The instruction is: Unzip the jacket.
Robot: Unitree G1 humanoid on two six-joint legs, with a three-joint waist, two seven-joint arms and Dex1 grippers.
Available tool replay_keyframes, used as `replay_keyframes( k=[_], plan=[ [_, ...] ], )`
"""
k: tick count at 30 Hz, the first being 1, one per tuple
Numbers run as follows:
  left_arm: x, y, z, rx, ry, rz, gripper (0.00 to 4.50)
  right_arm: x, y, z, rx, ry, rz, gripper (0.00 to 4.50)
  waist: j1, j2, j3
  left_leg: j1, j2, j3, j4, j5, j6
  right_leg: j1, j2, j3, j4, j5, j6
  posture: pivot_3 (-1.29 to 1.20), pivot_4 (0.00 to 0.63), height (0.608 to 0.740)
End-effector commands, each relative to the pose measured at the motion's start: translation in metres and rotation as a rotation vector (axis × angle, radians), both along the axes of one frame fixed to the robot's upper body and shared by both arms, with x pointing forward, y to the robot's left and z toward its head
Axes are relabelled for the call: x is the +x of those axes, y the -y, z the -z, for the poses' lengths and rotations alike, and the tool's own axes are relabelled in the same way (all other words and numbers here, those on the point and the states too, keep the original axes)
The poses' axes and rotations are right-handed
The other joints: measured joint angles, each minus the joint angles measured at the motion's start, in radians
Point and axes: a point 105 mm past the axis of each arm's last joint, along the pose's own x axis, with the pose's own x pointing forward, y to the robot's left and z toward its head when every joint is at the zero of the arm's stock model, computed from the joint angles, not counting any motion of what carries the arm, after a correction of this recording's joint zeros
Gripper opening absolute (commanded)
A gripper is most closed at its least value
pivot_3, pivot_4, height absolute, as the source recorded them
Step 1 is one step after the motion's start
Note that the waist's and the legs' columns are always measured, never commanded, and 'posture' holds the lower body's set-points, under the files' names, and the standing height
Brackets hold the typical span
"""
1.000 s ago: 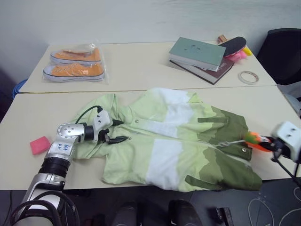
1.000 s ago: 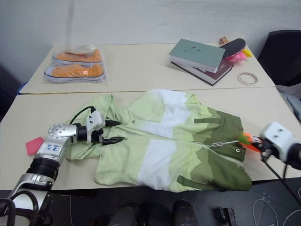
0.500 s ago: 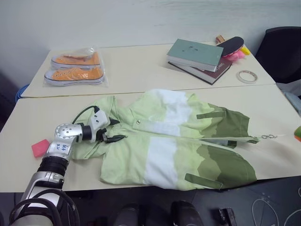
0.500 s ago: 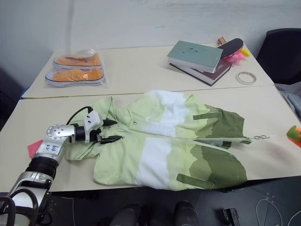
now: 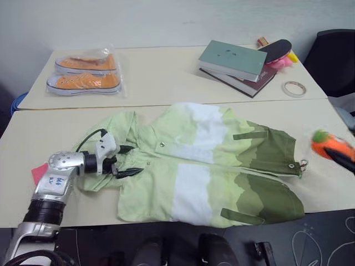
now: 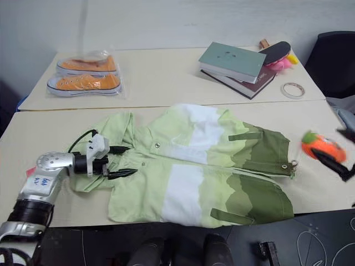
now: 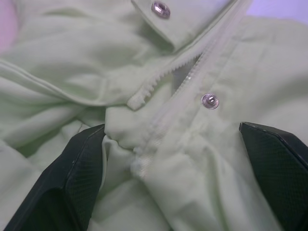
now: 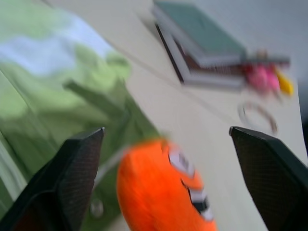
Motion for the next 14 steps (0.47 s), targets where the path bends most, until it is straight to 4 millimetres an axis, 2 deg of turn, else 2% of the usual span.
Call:
replay_keyframes(
  k=[1, 3, 6, 10, 14],
  plan=[
    [-0.017, -0.009, -0.027, -0.081, 0.072, -0.003, 4.5, 0.002, -0.061, 0.013, -0.007, -0.054, -0.269, 4.48, 0.004, -0.001, 0.0, 0.0, 0.0, -0.001, 0.0, 0.0, 0.0, 0.0, 0.0, -0.001, -0.001, 0.0, 0.0, 0.0, 0.15, 0.74],
    [-0.026, -0.018, -0.026, -0.094, 0.065, -0.046, 4.5, -0.004, -0.093, 0.034, -0.024, -0.13, -0.426, 4.48, 0.005, -0.001, 0.0, 0.0, 0.0, -0.001, 0.0, 0.0, -0.001, 0.001, 0.0, -0.001, -0.002, 0.0, 0.0, 0.0, 0.15, 0.74],
    [-0.039, -0.027, -0.017, -0.017, 0.067, -0.078, 4.5, -0.011, -0.116, 0.054, -0.035, -0.158, -0.555, 4.48, 0.013, -0.001, 0.001, -0.002, 0.0, -0.002, -0.001, -0.001, 0.0, 0.0, 0.0, -0.003, -0.001, 0.0, 0.0, 0.0, 0.15, 0.74],
    [-0.059, -0.035, -0.007, 0.041, 0.093, -0.115, 4.5, -0.019, -0.12, 0.079, -0.073, -0.163, -0.616, 4.48, 0.02, -0.002, 0.001, -0.003, -0.003, -0.002, 0.001, -0.003, 0.004, 0.001, -0.002, -0.003, -0.003, 0.0, 0.001, 0.0, 0.15, 0.74],
    [-0.06, -0.034, -0.012, -0.014, 0.135, -0.184, 4.5, -0.018, -0.103, 0.094, -0.04, -0.152, -0.521, 4.48, 0.031, -0.003, 0.001, -0.003, -0.003, -0.002, 0.001, -0.004, 0.005, 0.003, -0.002, -0.004, -0.006, 0.001, 0.002, 0.0, 0.15, 0.74]
  ],
)
